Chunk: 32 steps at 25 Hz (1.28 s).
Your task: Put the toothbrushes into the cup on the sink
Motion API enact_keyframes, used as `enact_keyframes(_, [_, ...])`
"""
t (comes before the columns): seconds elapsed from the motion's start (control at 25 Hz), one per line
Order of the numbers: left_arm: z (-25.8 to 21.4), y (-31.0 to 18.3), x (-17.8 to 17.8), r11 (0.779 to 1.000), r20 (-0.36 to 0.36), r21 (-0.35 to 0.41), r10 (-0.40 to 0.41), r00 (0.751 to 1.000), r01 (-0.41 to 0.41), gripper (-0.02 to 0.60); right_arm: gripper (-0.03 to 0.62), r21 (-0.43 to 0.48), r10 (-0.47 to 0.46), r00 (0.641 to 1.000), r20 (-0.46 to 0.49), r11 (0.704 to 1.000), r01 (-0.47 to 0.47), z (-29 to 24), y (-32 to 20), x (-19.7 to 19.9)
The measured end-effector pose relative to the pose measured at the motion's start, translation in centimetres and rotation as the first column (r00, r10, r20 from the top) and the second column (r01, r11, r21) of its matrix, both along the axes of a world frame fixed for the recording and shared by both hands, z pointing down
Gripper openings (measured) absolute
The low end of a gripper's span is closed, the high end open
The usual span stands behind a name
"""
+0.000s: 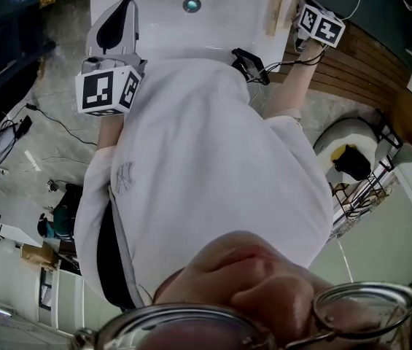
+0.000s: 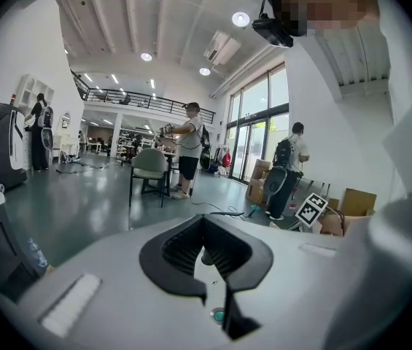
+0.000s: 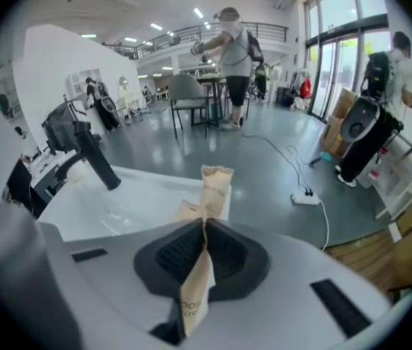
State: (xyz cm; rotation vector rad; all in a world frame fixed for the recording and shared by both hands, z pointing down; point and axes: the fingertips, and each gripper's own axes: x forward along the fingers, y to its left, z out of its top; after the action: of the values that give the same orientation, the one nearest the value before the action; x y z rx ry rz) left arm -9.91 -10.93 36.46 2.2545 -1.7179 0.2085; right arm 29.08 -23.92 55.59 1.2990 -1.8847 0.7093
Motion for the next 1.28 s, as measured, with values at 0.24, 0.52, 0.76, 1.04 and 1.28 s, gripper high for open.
enact_keyframes(0.24, [-0.8, -0.3, 0.5, 0.999, -0.005, 0.022, 0.038, 0.999, -0.037, 0.008, 0.018, 0.271, 0.092, 0.986, 0.138, 0.954, -0.127, -8.3, -2.0, 0.0])
enact_keyframes(0.52, [-1.6, 0.6, 0.1, 0.997, -0.018, 0.044, 0.062, 0.998, -0.061, 0.008, 0.018, 0.573, -0.057, 0.854, 0.517, 0.764, -0.296, -20.8, -1.5, -4.9])
enact_keyframes(0.76, [-1.9, 1.4, -3.2, 0.996, -0.016, 0.068, 0.063, 0.998, -0.062, 0.008, 0.017, 0.6, -0.172, 0.703, 0.69, 0.679, -0.423, -25.5, 0.6, -10.9])
enact_keyframes(1.04, [-3.0, 2.3, -4.6, 0.993, -0.008, 0.104, 0.058, 0.998, -0.057, 0.008, 0.017, 0.573, -0.204, 0.598, 0.775, 0.627, -0.528, -28.3, 2.9, -12.1])
enact_keyframes(1.28, [-3.4, 2.6, -5.1, 0.99, -0.017, 0.123, 0.068, 0.998, -0.066, 0.008, 0.015, 0.591, -0.243, 0.576, 0.781, 0.588, -0.553, -30.1, 3.9, -13.1])
